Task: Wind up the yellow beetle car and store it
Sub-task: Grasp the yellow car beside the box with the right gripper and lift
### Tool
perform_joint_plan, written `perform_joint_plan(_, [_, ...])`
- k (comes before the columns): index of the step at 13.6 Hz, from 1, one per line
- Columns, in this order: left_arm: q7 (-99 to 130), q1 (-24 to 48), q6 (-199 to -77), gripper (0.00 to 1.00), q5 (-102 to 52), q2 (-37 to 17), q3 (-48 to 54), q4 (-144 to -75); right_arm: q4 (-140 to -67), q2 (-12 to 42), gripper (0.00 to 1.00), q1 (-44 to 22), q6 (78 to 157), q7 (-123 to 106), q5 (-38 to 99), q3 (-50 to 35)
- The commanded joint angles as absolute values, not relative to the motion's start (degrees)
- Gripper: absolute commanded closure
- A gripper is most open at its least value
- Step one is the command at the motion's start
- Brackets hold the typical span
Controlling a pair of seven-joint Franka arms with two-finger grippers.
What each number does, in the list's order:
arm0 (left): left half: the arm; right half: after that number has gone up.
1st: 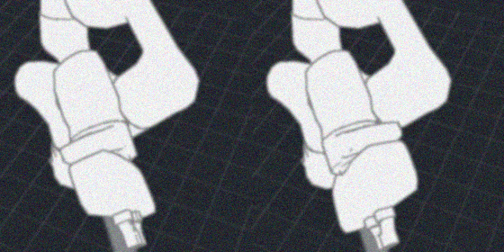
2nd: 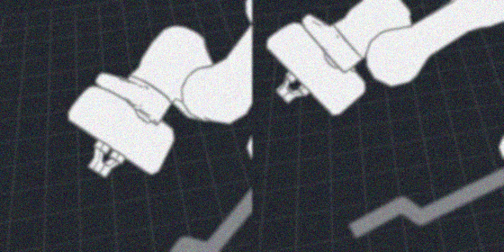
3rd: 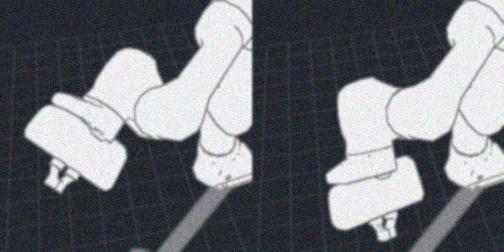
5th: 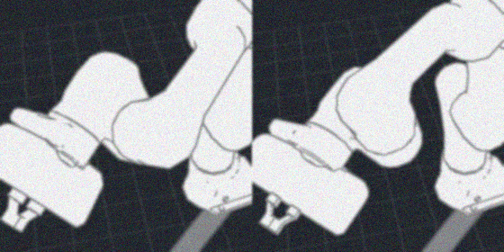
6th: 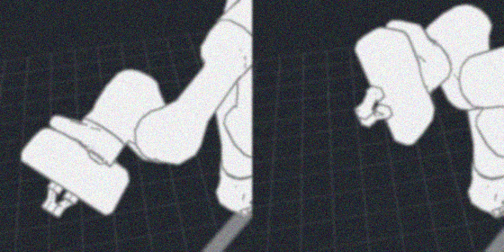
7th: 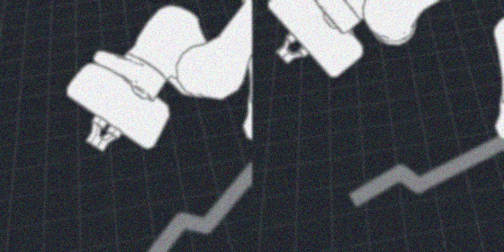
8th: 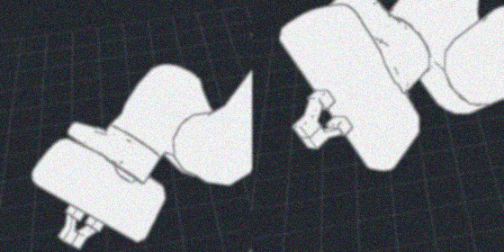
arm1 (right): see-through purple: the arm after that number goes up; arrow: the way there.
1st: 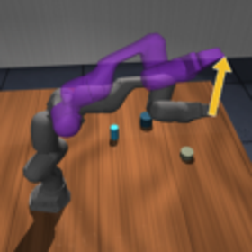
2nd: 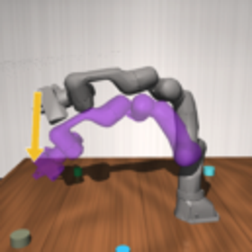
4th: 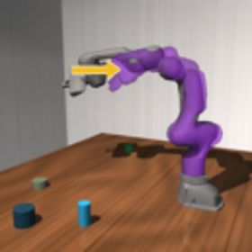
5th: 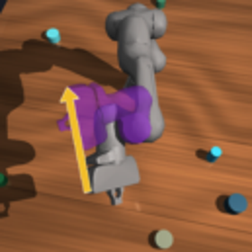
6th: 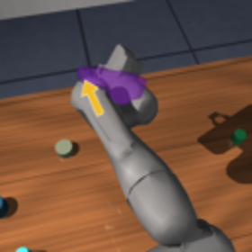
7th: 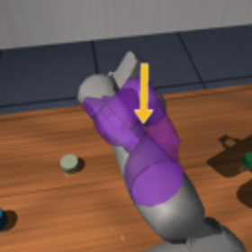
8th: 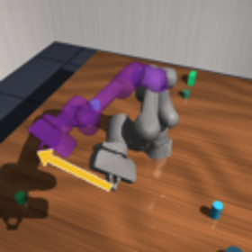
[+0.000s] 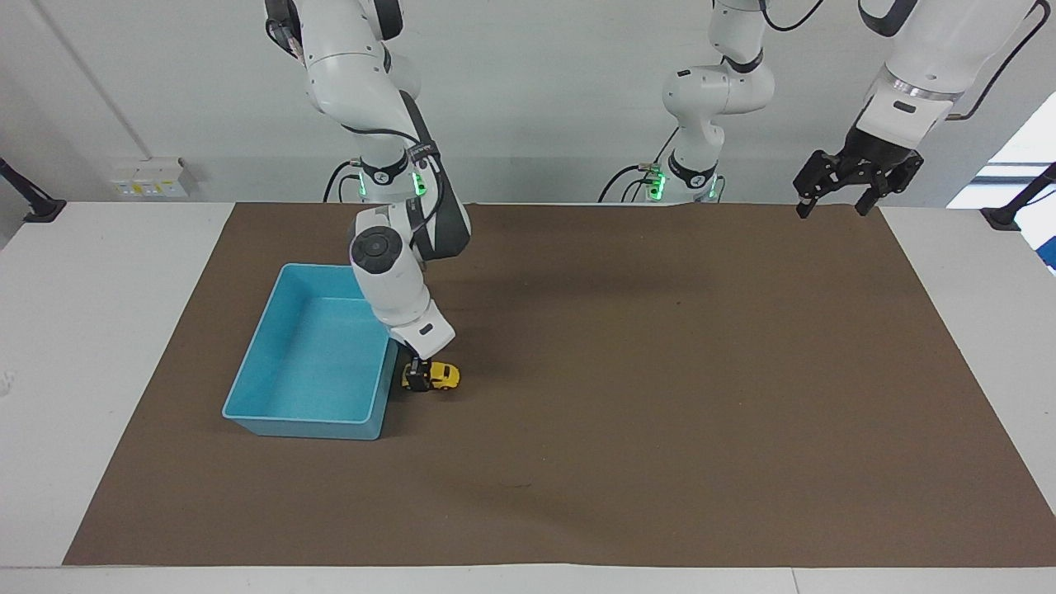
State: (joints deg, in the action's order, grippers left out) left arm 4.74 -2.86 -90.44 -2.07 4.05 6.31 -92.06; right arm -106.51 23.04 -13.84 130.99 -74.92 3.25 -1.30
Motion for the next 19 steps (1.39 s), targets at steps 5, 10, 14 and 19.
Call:
perform_joint_plan(5, [4.8,-4.0,-88.2,0.00,-2.5,2.7,7.5,-90.4,-106.8,23.5,0.89,-13.3,132.2,-78.2,0.6,-1.7])
perform_joint_plan(10, [5.1,-2.9,-88.7,0.00,-2.5,2.3,6.2,-90.1,-103.1,23.5,1.00,-13.5,129.1,-77.7,0.6,-1.7])
perform_joint_plan(14, [5.2,-2.8,-88.9,0.00,-2.5,1.3,6.0,-89.6,-98.1,23.2,1.00,-14.8,124.5,-75.3,1.1,-1.7])
perform_joint_plan(19, [5.8,-2.8,-88.1,0.00,-2.4,1.8,6.0,-90.1,-91.9,20.6,1.00,-14.2,114.4,-73.4,2.0,-1.7])
